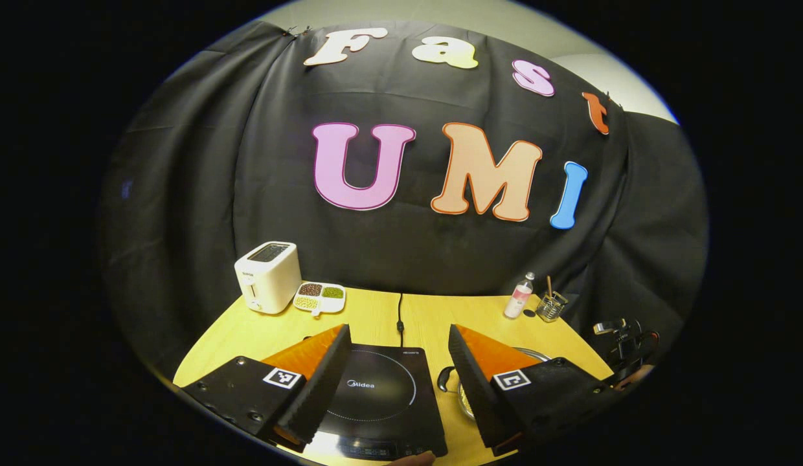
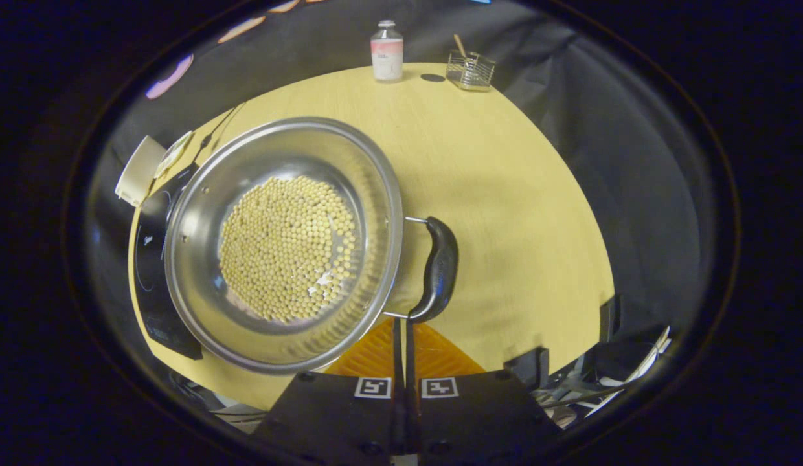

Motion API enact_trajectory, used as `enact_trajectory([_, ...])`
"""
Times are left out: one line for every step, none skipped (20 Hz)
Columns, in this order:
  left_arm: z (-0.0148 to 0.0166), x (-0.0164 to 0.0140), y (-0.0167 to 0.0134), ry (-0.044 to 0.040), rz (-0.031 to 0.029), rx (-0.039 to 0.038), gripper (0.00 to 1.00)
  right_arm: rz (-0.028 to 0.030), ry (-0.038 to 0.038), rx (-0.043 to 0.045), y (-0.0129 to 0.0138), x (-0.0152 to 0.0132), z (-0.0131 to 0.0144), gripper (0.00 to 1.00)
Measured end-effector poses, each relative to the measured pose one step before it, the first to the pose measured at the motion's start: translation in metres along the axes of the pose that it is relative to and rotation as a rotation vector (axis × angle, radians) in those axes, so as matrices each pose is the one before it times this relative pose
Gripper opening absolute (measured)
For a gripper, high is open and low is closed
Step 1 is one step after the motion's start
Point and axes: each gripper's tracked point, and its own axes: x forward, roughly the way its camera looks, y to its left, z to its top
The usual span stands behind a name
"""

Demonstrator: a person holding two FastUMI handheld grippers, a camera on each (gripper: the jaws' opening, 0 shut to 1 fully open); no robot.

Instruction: First push the handle of the pot to place it horizontally, then grasp the pot with both hands and set it on the induction cooktop.

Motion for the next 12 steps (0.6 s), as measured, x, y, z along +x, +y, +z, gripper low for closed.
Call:
enact_trajectory([-0.00053, 0.00422, -0.00478, 0.00540, 0.00758, -0.00051, 0.92, 0.00579, -0.00229, -0.00223, -0.00300, 0.00162, 0.00507, 0.03])
enact_trajectory([-0.00226, 0.00201, -0.00472, 0.00700, 0.00355, -0.00129, 0.92, 0.00723, 0.00014, 0.00003, -0.00285, 0.00249, 0.00681, 0.03])
enact_trajectory([-0.00307, 0.00504, -0.00586, 0.01103, 0.00433, -0.00297, 0.92, 0.00876, -0.00042, -0.00004, -0.00208, 0.00181, 0.00702, 0.03])
enact_trajectory([-0.00563, 0.00348, -0.00545, 0.02124, 0.00269, -0.00622, 0.92, 0.00721, 0.00004, -0.00386, -0.00281, 0.00252, 0.00588, 0.03])
enact_trajectory([-0.00621, 0.00311, -0.00616, 0.01749, 0.00421, -0.01413, 0.92, 0.00792, -0.00107, -0.00539, -0.00313, 0.00331, 0.00670, 0.03])
enact_trajectory([-0.00666, 0.00491, -0.00604, 0.02388, 0.00578, -0.01795, 0.92, 0.00908, -0.00050, -0.00080, -0.00088, 0.00215, 0.00486, 0.03])
enact_trajectory([-0.00702, 0.00435, -0.00420, 0.02509, 0.01101, -0.01448, 0.92, 0.00813, 0.00106, -0.00262, -0.00055, 0.00226, 0.00468, 0.03])
enact_trajectory([-0.00759, 0.00331, -0.00291, 0.02791, 0.01163, -0.01072, 0.92, 0.00682, -0.00006, -0.00689, -0.00104, -0.00054, 0.00159, 0.03])
enact_trajectory([-0.00773, 0.00299, -0.00360, 0.02633, 0.00528, -0.01324, 0.92, 0.00458, -0.00323, -0.00801, -0.00222, -0.00064, 0.00007, 0.03])
enact_trajectory([-0.01329, 0.00160, -0.00416, 0.04314, 0.00244, -0.00858, 0.92, 0.00681, -0.00690, -0.00927, -0.00116, -0.00173, 0.00007, 0.03])
enact_trajectory([-0.01114, 0.00358, -0.00314, 0.03374, 0.00199, -0.01081, 0.92, 0.01594, -0.01085, -0.01099, 0.00019, -0.00367, -0.00051, 0.03])
enact_trajectory([-0.00824, 0.00240, -0.00219, 0.02858, 0.00423, -0.01411, 0.92, 0.01889, -0.02076, -0.00462, 0.00025, -0.00408, 0.00282, 0.02])
